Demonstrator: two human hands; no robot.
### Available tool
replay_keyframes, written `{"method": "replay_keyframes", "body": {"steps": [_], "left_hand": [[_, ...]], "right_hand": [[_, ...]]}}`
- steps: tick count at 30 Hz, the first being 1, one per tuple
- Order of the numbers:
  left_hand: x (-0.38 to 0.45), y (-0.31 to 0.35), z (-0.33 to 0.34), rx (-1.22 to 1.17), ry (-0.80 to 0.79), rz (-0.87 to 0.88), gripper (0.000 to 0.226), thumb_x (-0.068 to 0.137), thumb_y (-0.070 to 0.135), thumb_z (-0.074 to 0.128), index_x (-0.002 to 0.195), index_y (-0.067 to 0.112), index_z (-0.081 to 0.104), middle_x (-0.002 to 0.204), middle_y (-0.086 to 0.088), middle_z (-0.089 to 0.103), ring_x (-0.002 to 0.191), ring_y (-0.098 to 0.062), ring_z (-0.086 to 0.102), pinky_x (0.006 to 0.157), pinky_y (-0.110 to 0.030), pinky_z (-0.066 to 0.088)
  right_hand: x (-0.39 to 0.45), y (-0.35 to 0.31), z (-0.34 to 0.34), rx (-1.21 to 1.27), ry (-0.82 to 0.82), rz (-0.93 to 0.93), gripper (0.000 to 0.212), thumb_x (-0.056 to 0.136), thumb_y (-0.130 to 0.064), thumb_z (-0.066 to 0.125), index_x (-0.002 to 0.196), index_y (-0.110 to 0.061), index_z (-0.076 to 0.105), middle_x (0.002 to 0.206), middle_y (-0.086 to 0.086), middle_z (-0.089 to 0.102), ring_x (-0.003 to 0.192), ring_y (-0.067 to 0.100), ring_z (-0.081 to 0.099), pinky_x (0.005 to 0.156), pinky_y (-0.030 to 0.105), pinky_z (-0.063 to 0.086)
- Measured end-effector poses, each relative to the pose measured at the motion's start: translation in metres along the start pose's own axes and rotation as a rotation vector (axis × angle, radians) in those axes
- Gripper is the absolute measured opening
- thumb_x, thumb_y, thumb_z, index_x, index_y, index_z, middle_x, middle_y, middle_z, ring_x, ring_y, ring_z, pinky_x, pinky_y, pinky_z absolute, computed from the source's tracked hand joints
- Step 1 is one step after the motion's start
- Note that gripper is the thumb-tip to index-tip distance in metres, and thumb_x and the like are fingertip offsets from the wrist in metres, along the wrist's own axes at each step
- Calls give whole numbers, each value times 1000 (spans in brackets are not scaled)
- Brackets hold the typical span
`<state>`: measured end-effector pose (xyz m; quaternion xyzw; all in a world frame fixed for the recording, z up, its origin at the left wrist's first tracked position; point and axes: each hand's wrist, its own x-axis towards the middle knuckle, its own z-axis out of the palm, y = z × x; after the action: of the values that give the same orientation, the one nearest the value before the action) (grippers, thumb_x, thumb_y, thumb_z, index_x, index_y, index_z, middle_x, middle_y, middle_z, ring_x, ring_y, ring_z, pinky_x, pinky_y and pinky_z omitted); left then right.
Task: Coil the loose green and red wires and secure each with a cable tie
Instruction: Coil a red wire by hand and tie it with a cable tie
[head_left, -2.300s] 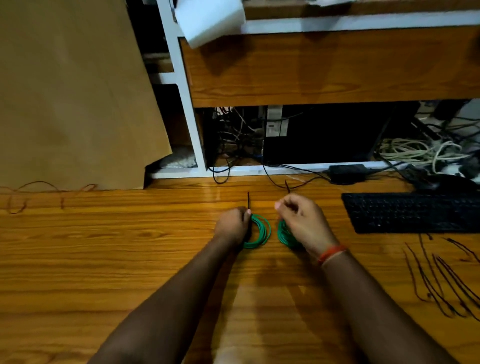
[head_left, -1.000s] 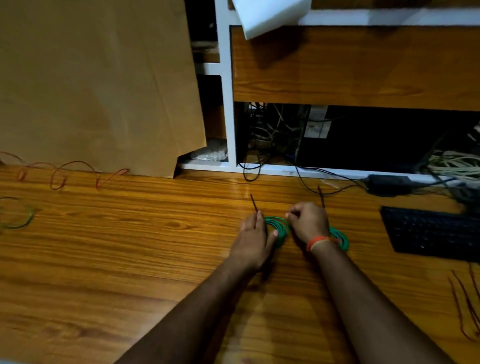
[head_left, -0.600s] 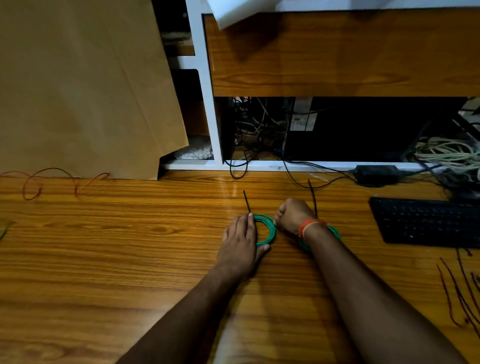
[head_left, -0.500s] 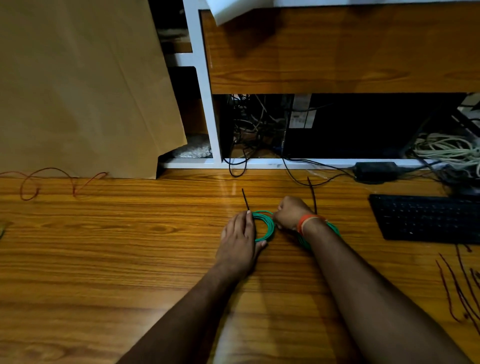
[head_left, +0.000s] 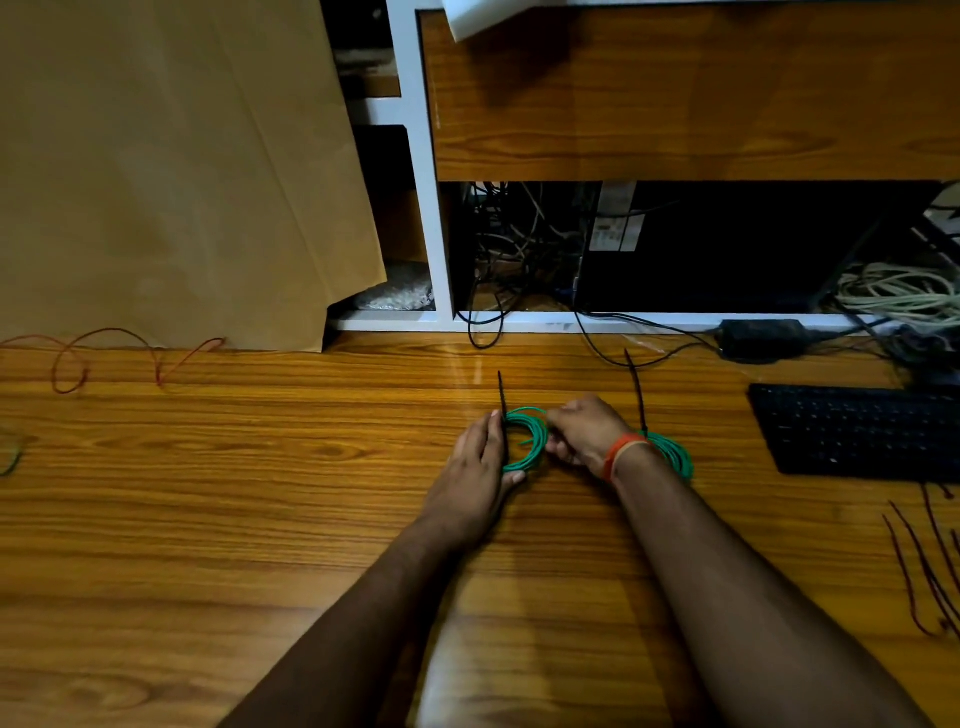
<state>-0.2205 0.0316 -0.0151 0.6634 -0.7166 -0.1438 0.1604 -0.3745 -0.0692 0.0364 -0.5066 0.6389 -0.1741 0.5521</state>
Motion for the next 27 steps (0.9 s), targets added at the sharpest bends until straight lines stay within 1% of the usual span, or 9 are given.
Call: {"method": "replay_keyframes", "body": {"steps": [4, 7, 10, 13, 16, 18, 20, 23, 27], "left_hand": [[0, 0, 0, -35, -23, -24, 82, 106, 45, 44, 162, 9, -4, 170, -13, 5, 154, -28, 9, 123, -29, 10], [1, 0, 2, -17, -26, -25, 83, 106, 45, 45, 163, 8, -4, 170, -13, 4, 154, -27, 10, 123, -28, 10], [3, -2, 5, 20, -25, 7, 84, 106, 44, 47, 162, 7, -2, 169, -15, 7, 154, -29, 12, 123, -27, 8], [4, -4, 10, 40, -28, 35, 85, 104, 47, 47, 163, 9, -1, 170, -12, 8, 155, -29, 11, 125, -31, 9], [3, -6, 14, 58, -34, 46, 89, 103, 56, 43, 163, 12, -7, 171, -10, 6, 157, -27, 7, 128, -36, 8], [0, -5, 13, 55, -48, 41, 96, 100, 62, 42, 162, 14, -13, 172, -9, 1, 158, -27, 3, 129, -41, 12], [-3, -2, 9, 2, -61, 31, 103, 97, 66, 45, 161, 16, -19, 172, -6, -6, 158, -23, -3, 129, -42, 11], [-8, 1, 3, -77, -46, 14, 110, 95, 69, 47, 158, 17, -25, 171, -2, -17, 157, -18, -9, 128, -39, 9], [-13, -2, -1, -147, -16, 33, 111, 93, 74, 45, 159, 18, -23, 170, -1, -18, 157, -17, -9, 128, -41, 13]], "right_hand": [[-3, 7, 7, 130, -66, 150, 30, 96, -9, 54, 67, -11, 56, 45, 2, 49, 31, 7, 33, 40, 11, 22], [-8, 9, 7, 132, -82, 150, 33, 99, -15, 54, 66, -11, 56, 47, 1, 47, 33, 7, 32, 35, 11, 20], [-12, 8, 8, -57, 4, 59, 28, 99, -14, 55, 72, -9, 60, 52, 5, 53, 34, 12, 38, 35, 16, 25], [-13, 13, 6, -218, 74, -21, 31, 97, -8, 51, 68, -5, 63, 54, 9, 63, 39, 19, 49, 41, 23, 36], [-21, 12, 1, -432, 173, -110, 29, 93, -15, 53, 72, -4, 70, 68, 14, 73, 61, 28, 68, 57, 34, 51], [-28, 11, 0, -547, 251, -158, 29, 97, -22, 54, 83, -4, 72, 89, 18, 74, 83, 33, 69, 66, 33, 47], [-34, 11, 0, -585, 321, -201, 28, 101, -25, 53, 92, -5, 71, 100, 18, 72, 96, 34, 67, 71, 28, 40], [-40, 10, 2, -607, 380, -246, 20, 101, -22, 56, 97, -9, 70, 102, 15, 71, 101, 34, 66, 72, 26, 39], [-45, 5, 6, -617, 423, -330, 11, 100, -20, 58, 98, -15, 67, 102, 7, 67, 100, 27, 64, 75, 30, 49]]}}
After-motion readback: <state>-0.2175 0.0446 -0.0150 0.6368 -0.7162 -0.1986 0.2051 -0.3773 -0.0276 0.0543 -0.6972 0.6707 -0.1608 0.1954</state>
